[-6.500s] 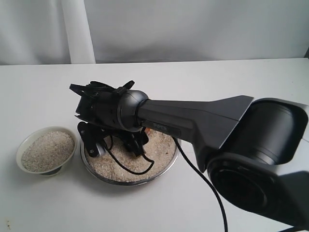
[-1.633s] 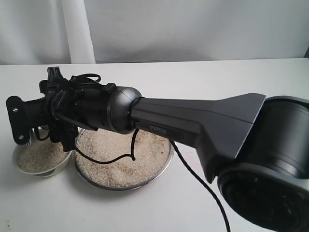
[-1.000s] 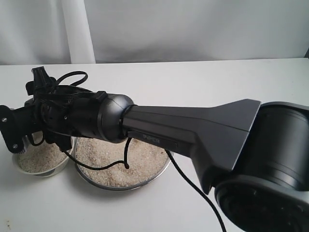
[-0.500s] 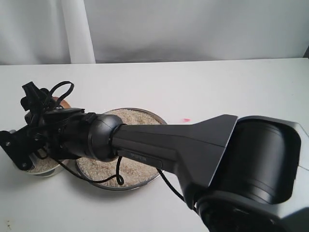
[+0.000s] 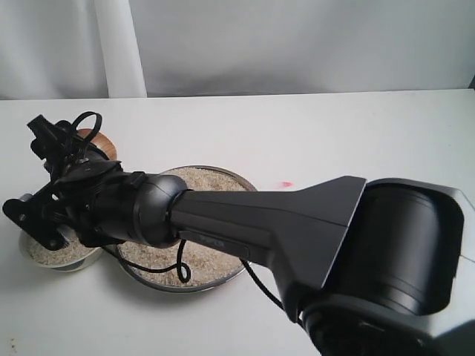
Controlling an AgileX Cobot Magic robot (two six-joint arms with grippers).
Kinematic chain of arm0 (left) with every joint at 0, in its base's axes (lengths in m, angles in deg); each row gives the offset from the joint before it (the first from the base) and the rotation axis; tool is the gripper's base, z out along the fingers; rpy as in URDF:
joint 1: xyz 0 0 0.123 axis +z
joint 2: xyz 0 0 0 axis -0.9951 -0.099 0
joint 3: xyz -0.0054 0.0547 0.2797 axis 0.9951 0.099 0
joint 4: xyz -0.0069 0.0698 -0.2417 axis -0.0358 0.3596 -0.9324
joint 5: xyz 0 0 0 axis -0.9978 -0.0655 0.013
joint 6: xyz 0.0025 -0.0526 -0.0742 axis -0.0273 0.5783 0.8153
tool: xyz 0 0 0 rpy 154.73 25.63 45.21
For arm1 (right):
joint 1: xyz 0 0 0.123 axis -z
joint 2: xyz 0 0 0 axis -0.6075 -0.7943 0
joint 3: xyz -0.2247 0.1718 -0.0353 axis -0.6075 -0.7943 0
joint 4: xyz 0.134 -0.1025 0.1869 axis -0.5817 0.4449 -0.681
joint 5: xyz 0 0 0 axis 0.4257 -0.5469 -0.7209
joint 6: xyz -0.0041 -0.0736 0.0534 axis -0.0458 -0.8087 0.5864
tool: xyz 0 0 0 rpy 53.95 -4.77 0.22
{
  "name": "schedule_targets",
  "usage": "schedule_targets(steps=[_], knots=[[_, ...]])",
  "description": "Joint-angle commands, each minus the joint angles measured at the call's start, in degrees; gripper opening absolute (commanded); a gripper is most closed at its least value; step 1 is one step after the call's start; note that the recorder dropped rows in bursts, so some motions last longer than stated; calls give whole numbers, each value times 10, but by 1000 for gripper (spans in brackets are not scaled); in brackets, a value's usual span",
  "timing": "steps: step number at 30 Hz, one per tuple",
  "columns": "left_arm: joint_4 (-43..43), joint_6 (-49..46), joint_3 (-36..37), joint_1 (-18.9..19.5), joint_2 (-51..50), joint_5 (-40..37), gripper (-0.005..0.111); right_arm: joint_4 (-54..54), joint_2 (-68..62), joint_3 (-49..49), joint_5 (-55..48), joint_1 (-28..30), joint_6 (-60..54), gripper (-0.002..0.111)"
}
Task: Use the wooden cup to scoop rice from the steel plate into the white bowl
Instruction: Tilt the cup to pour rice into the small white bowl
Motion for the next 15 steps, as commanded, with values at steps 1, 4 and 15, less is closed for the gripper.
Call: schedule_targets(steps=[1, 4, 15], knots=[[-1, 2, 1, -1, 0, 3, 0, 35, 8, 4, -10, -12, 1, 0], [-1, 2, 1, -1, 0, 3, 0, 51, 6, 4, -12, -18, 0, 0], [-1, 2, 1, -1, 0, 3, 0, 71, -14, 4, -56, -24, -11, 0]])
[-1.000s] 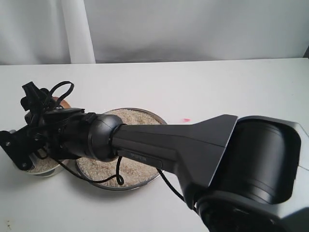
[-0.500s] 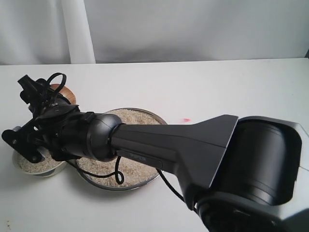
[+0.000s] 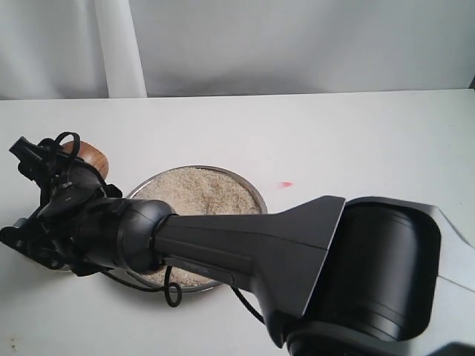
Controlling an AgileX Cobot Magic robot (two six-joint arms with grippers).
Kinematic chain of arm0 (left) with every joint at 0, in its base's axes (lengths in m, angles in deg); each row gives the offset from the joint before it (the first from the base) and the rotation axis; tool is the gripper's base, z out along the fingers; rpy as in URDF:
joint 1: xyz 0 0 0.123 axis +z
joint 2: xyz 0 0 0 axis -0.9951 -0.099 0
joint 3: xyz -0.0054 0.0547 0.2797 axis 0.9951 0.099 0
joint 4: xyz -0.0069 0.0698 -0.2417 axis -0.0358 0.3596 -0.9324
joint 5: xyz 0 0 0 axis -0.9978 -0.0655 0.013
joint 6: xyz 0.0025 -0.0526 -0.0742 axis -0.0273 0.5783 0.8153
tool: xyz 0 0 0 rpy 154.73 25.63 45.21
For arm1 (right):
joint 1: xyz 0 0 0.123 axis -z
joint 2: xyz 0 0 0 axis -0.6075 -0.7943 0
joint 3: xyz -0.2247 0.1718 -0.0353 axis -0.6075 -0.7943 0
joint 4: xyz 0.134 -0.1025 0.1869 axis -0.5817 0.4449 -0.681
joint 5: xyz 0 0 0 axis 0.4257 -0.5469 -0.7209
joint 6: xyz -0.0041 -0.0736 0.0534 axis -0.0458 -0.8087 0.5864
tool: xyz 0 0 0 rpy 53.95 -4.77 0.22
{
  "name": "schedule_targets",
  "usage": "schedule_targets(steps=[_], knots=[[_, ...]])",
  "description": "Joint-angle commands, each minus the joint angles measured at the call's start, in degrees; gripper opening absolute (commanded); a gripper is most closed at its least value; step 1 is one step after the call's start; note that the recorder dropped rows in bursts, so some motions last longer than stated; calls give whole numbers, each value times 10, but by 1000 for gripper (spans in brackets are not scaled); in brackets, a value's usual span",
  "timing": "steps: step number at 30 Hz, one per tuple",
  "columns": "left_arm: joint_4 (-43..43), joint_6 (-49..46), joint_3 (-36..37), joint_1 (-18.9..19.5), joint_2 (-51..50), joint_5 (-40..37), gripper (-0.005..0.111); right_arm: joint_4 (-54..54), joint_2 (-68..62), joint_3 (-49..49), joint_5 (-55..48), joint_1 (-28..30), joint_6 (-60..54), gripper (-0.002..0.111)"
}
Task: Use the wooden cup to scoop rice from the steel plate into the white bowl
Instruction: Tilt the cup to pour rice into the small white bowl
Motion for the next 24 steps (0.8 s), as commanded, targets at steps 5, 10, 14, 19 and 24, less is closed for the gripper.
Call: schedule_targets(steps=[5, 10, 14, 19, 24], knots=[[-1, 2, 1, -1, 0, 3, 0, 11, 6, 4, -38, 0, 0, 0], [-1, 2, 1, -1, 0, 3, 0, 20, 7, 4, -70, -11, 0, 0], [-1, 2, 1, -1, 0, 3, 0, 28, 11, 4, -71, -19, -2, 0], [-1, 2, 1, -1, 0, 3, 0, 31, 23, 4, -71, -30, -2, 0], [-1, 2, 1, -1, 0, 3, 0, 5, 28, 3, -72, -31, -2, 0]])
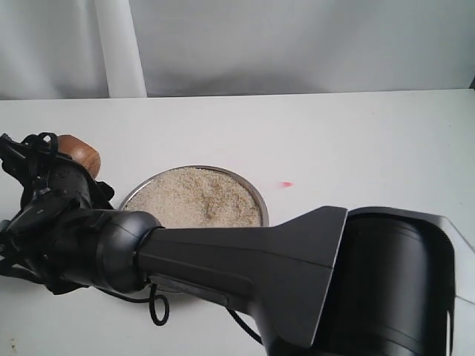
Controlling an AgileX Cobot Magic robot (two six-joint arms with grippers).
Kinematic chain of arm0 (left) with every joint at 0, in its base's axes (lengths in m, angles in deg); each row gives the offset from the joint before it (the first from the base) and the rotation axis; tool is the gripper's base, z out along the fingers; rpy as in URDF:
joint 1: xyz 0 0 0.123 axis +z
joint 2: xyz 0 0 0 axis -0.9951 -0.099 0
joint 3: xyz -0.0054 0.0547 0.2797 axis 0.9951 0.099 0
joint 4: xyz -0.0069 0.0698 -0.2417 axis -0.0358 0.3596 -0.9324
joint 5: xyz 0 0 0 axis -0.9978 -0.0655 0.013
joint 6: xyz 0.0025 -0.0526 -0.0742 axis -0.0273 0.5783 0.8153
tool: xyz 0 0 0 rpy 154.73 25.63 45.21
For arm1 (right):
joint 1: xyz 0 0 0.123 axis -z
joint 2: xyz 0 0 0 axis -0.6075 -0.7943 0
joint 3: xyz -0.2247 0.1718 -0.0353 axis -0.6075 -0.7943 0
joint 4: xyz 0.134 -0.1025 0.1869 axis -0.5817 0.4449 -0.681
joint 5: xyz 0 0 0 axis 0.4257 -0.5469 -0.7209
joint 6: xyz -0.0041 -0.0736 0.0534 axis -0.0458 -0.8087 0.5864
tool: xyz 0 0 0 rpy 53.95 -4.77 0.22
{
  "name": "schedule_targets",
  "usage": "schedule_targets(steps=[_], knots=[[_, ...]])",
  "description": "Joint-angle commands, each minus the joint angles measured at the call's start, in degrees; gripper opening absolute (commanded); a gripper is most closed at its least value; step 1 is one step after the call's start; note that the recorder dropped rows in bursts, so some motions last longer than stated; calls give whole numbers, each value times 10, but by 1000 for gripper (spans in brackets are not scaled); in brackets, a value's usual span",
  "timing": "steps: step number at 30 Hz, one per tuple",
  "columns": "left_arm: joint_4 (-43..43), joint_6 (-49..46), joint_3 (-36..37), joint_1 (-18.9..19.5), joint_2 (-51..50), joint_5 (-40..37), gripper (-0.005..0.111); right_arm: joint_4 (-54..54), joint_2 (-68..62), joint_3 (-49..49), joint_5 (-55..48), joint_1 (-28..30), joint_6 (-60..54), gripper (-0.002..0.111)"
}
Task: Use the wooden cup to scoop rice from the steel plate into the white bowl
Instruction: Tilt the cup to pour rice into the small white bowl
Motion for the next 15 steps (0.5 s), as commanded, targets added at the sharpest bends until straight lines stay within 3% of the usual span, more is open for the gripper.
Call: schedule_targets(steps=[1, 15], knots=[[-1, 2, 1, -1, 0, 3, 0, -9, 12, 2, -7, -2, -2, 0], [-1, 2, 1, -1, 0, 3, 0, 82, 17, -49, -29, -9, 23, 0]])
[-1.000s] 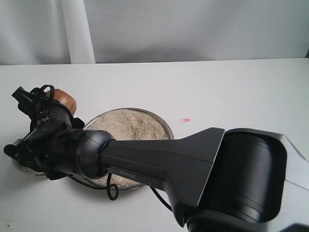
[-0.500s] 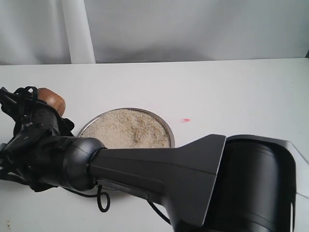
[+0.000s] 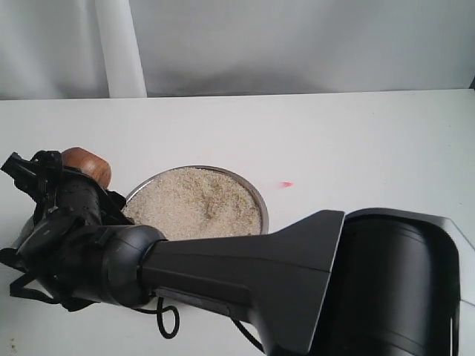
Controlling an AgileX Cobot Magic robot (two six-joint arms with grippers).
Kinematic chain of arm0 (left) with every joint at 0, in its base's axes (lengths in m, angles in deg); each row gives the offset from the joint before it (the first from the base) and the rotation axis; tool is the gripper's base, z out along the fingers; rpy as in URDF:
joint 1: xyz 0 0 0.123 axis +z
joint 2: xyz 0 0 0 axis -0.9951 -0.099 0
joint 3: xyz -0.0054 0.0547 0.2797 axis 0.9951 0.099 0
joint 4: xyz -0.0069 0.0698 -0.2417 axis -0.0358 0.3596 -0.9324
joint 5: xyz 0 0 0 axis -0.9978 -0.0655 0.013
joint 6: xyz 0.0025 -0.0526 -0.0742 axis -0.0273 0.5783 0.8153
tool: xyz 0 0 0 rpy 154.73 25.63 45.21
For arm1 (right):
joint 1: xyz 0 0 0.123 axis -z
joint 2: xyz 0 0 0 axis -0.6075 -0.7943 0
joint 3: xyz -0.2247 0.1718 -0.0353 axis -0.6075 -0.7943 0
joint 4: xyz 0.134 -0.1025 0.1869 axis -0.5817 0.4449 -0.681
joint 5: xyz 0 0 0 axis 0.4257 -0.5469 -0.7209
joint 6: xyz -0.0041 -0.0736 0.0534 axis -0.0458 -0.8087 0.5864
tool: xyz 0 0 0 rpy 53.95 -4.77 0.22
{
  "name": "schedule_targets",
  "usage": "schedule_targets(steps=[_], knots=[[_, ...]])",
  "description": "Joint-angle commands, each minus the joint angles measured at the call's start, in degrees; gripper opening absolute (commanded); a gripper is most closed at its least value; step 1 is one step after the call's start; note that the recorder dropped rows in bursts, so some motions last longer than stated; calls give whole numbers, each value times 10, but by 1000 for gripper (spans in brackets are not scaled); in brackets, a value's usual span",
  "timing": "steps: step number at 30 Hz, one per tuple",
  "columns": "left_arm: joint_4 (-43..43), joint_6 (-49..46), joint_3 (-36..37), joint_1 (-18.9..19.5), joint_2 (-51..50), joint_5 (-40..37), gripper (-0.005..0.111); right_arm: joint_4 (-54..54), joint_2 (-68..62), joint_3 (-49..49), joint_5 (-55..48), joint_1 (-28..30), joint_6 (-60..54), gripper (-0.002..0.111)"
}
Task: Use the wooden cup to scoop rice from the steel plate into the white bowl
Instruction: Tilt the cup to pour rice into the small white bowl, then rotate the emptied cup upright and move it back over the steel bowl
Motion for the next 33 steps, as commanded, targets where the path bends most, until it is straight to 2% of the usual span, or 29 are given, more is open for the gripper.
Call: schedule_targets(steps=[1, 9, 16, 28, 33], knots=[[-1, 2, 1, -1, 0, 3, 0, 42, 15, -3, -10, -2, 18, 0], [-1, 2, 1, -1, 0, 3, 0, 35, 18, -3, -10, -3, 27, 0], [-1, 2, 1, -1, 0, 3, 0, -24, 31, -3, -16, -4, 49, 0], [-1, 2, 1, -1, 0, 3, 0, -245, 126, -3, 4, 20, 48, 0], [-1, 2, 1, -1, 0, 3, 0, -347, 177, -3, -15, 49, -18, 0]])
